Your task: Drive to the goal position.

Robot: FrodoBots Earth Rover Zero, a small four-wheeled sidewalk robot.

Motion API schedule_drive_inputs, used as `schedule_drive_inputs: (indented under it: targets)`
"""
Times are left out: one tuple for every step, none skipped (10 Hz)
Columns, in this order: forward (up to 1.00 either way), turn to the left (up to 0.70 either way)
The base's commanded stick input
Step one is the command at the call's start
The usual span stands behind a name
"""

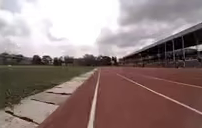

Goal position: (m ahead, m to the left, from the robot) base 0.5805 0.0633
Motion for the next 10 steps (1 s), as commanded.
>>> schedule_drive_inputs:
  targets:
    - [0.60, -0.12]
    - [0.60, -0.05]
    - [0.60, -0.04]
    - [0.60, -0.02]
    - [0.60, -0.02]
    - [0.60, -0.02]
    - [0.60, -0.02]
    - [0.60, -0.02]
    - [0.60, -0.02]
    - [0.60, -0.02]
